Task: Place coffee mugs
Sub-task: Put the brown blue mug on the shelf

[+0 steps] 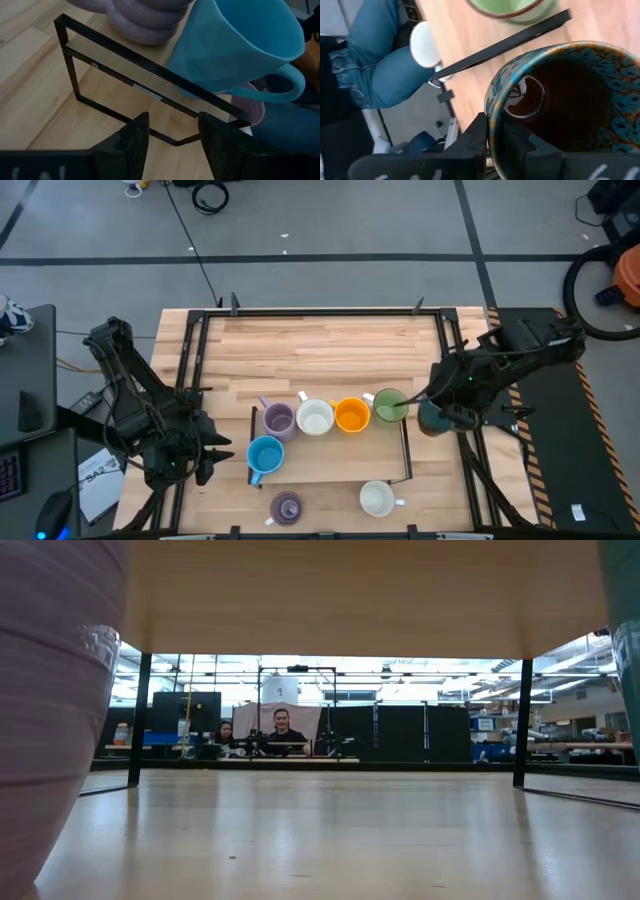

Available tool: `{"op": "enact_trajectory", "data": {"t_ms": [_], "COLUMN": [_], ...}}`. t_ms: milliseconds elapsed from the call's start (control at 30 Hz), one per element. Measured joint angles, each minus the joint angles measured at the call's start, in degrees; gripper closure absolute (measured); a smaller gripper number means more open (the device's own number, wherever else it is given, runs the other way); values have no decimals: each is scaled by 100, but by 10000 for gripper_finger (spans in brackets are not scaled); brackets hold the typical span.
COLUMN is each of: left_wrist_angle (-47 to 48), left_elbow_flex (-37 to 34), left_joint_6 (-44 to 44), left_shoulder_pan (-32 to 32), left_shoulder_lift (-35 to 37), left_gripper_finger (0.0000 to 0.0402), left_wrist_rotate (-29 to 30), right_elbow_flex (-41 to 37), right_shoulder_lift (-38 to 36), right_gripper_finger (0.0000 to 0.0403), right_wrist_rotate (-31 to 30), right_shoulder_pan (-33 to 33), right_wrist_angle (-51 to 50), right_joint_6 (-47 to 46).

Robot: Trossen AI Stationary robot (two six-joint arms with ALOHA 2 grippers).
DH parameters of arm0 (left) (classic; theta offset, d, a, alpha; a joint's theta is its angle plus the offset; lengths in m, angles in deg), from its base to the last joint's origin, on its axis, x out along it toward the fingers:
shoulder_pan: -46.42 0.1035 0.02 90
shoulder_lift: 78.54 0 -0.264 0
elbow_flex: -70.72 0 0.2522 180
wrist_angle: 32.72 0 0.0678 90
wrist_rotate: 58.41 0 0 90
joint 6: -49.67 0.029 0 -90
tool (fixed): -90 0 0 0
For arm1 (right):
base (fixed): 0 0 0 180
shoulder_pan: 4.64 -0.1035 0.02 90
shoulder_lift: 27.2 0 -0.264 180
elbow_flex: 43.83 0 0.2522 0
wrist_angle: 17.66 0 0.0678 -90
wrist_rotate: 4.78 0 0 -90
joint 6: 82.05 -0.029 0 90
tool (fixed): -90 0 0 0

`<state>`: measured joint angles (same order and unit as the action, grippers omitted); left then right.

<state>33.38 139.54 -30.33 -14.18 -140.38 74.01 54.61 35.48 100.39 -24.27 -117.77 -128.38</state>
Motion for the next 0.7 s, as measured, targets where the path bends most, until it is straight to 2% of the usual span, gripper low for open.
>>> {"op": "enact_trajectory", "data": {"t_ms": [400,700], "left_wrist_angle": [0,0], "left_elbow_flex": [-1,-1], "left_joint_6": [178,178], "left_shoulder_pan": [-2,0], "left_shoulder_lift": [0,0], "left_gripper_finger": [225,225], "left_wrist_rotate": [0,0], "right_elbow_flex": [749,1677], "right_shoulder_lift": [601,1486], "right_gripper_finger": [364,364], "right_wrist_rotate": [-4,-283], "right_shoulder_pan": [-1007,-1490], "right_wrist_angle": [227,413], "right_joint_6": [-1334,-1328]}}
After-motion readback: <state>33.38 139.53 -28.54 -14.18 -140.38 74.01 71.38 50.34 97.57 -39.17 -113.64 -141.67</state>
